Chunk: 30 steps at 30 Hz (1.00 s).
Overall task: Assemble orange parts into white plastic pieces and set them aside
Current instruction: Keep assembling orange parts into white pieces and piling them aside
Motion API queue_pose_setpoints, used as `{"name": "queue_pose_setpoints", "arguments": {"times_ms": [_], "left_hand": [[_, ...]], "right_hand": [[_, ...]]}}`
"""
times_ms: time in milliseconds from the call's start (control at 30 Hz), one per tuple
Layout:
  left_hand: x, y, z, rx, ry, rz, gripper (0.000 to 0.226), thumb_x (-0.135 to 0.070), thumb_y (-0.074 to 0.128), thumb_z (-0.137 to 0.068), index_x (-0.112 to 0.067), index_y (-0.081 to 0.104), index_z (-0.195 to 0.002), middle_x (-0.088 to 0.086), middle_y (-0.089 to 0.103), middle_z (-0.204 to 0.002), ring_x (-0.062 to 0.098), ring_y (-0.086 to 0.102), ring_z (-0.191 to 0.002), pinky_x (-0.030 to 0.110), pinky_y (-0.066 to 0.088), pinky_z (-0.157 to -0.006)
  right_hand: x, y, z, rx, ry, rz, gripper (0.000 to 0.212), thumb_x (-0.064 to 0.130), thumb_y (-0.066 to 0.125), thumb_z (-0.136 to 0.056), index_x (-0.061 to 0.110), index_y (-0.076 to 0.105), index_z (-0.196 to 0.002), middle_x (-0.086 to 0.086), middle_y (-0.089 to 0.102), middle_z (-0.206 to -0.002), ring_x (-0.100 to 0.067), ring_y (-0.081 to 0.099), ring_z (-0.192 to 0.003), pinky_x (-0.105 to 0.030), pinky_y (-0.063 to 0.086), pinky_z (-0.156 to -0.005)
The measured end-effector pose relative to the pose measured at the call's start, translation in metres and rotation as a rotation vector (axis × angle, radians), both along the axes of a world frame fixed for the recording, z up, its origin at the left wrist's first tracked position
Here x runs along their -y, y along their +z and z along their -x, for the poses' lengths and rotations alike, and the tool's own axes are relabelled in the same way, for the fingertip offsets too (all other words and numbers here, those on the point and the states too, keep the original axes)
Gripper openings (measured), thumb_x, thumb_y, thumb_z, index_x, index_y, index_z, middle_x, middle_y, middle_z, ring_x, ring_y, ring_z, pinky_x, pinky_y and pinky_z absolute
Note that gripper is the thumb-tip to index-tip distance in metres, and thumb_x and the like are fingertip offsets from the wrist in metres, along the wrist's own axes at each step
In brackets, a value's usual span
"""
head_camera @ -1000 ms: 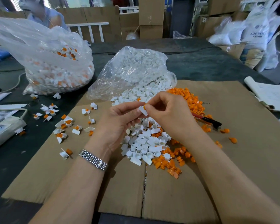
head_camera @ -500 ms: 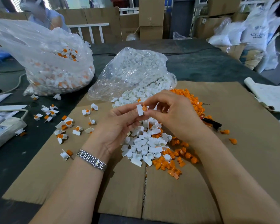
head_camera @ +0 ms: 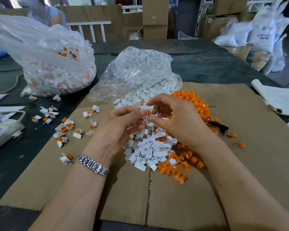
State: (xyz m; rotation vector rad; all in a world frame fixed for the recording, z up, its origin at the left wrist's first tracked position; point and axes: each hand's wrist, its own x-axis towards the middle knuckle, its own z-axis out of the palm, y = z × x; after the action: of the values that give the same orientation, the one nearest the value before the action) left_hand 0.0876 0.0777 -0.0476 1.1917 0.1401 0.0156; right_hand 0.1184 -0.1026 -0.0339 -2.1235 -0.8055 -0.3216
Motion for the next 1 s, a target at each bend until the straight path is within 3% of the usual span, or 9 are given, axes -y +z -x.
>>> {"name": "queue_pose_setpoints", "arguments": {"times_ms": [367,533,633,733,833,1000], "left_hand": [[0.002,-0.001,-0.001,0.013,0.015,0.014,0.008,-0.002,0.078,-0.072,-0.009,0.081,-0.071,0.015,0.075,-0.076,0.019,0.074,-0.065,0.02,0.059,-0.061],[0.004,-0.001,-0.001,-0.019,0.025,0.008,0.009,0.001,0.08,-0.069,-0.004,0.076,-0.076,0.017,0.075,-0.076,0.021,0.074,-0.063,0.021,0.059,-0.058],[0.004,-0.001,-0.002,-0.031,0.045,0.023,0.01,-0.001,0.082,-0.066,-0.008,0.078,-0.071,0.016,0.074,-0.075,0.021,0.073,-0.062,0.022,0.058,-0.057],[0.004,-0.002,-0.002,-0.046,0.075,0.038,0.014,-0.004,0.084,-0.061,-0.009,0.077,-0.072,0.017,0.076,-0.08,0.021,0.074,-0.064,0.022,0.059,-0.056],[0.003,-0.004,-0.004,-0.046,0.08,0.059,0.012,-0.005,0.085,-0.062,-0.011,0.078,-0.069,0.016,0.077,-0.081,0.021,0.075,-0.065,0.022,0.059,-0.055],[0.003,-0.006,-0.006,-0.019,0.064,0.064,0.013,-0.006,0.084,-0.065,-0.009,0.078,-0.076,0.014,0.076,-0.078,0.02,0.075,-0.065,0.021,0.057,-0.054]], "right_hand": [[0.0,-0.002,-0.002,0.099,-0.035,-0.026,0.022,0.02,0.08,-0.084,0.016,0.075,-0.105,0.007,0.067,-0.091,-0.005,0.064,-0.084,-0.024,0.053,-0.082],[0.004,0.0,-0.003,0.045,-0.017,0.05,0.026,0.023,0.078,-0.086,0.02,0.072,-0.111,0.007,0.067,-0.097,-0.004,0.064,-0.087,-0.017,0.051,-0.082],[0.018,0.004,-0.012,0.005,-0.28,0.207,0.031,0.036,0.071,-0.09,0.026,0.064,-0.119,0.006,0.064,-0.108,-0.008,0.062,-0.096,-0.029,0.052,-0.087],[0.034,0.003,-0.019,-0.179,-0.594,0.584,0.052,0.057,0.065,-0.088,0.02,0.056,-0.123,-0.004,0.057,-0.124,-0.025,0.056,-0.113,-0.048,0.047,-0.096],[0.034,-0.002,-0.017,-0.279,-0.624,0.778,0.055,0.059,0.068,-0.084,0.015,0.056,-0.115,-0.011,0.053,-0.124,-0.033,0.051,-0.117,-0.055,0.043,-0.1],[0.028,-0.006,-0.017,-0.247,-0.648,0.793,0.05,0.052,0.064,-0.088,0.011,0.055,-0.115,-0.013,0.056,-0.118,-0.035,0.05,-0.116,-0.052,0.042,-0.097]]}}
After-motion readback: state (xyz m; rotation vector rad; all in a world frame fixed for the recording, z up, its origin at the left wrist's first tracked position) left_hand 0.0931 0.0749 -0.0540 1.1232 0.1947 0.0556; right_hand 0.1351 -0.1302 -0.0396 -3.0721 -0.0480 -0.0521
